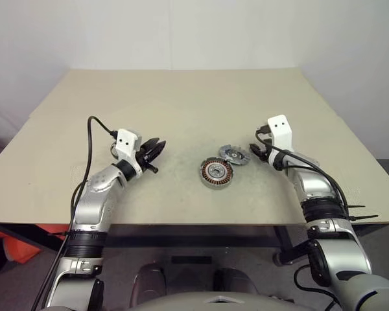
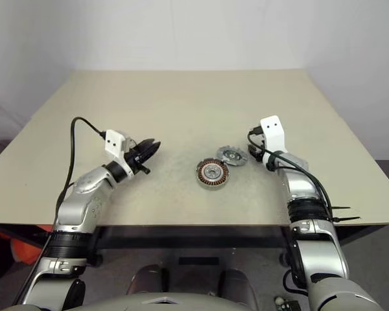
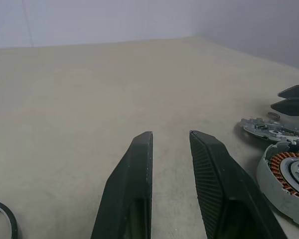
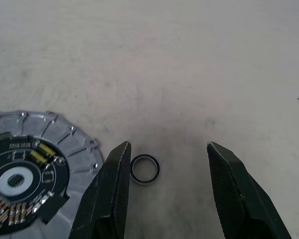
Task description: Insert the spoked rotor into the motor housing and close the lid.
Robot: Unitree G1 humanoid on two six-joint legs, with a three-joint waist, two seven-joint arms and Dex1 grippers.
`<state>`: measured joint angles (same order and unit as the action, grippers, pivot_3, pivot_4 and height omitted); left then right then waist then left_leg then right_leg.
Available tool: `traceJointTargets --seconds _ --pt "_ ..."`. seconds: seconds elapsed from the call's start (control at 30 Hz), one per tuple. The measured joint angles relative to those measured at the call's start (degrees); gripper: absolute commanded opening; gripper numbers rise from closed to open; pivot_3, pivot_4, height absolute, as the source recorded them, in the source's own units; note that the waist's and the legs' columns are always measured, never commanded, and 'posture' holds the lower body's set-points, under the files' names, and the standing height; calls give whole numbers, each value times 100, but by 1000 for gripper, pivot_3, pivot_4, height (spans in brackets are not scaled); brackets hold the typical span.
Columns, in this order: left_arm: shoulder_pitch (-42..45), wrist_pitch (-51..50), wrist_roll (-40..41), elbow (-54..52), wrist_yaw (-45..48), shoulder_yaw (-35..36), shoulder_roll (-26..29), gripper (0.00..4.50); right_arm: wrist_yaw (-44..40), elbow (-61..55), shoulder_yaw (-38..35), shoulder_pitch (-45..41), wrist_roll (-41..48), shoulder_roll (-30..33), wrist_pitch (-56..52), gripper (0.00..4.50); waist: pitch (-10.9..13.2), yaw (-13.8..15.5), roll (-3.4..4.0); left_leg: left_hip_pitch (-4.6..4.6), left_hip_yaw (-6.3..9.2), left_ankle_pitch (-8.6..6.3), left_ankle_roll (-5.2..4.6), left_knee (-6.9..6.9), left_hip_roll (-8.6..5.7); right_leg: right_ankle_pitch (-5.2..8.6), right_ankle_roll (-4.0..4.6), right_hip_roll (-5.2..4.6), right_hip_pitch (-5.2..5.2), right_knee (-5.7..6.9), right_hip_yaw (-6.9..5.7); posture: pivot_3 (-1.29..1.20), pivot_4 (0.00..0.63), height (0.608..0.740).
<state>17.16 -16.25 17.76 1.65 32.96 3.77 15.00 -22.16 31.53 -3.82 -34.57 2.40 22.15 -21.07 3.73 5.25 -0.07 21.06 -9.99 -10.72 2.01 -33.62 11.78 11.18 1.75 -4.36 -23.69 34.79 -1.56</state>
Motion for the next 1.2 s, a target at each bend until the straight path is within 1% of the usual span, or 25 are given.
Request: traceJointTargets --seconds 0.4,0.5,0.7,1.2 --pt "-78 0 -16 -137 -79 -82 89 1249 73 808 6 -197 -26 -58 460 2697 0 -1 0 -3 0 0 0 -3 0 0 0 0 3 3 0 0 0 740" --pt "-83 0 -21 -141 -96 -85 107 1302 65 893 6 -243 -26 -75 488 2085 0 -1 1 -4 0 0 1 -3 0 -1 1 0 4 3 -1 0 0 740" --pt "-84 4 -26 -141 -102 -82 174 1302 59 964 4 -282 -23 -133 507 23 -1 13 1 -10 1 0 0 -6 0 0 0 -3 16 3 -2 0 0 740" --pt "-85 9 -33 -141 -134 -88 196 1302 43 841 -111 -279 158 -130 241 23 -1 3 1 -21 1 0 0 -4 0 0 0 0 24 2 -3 0 0 740"
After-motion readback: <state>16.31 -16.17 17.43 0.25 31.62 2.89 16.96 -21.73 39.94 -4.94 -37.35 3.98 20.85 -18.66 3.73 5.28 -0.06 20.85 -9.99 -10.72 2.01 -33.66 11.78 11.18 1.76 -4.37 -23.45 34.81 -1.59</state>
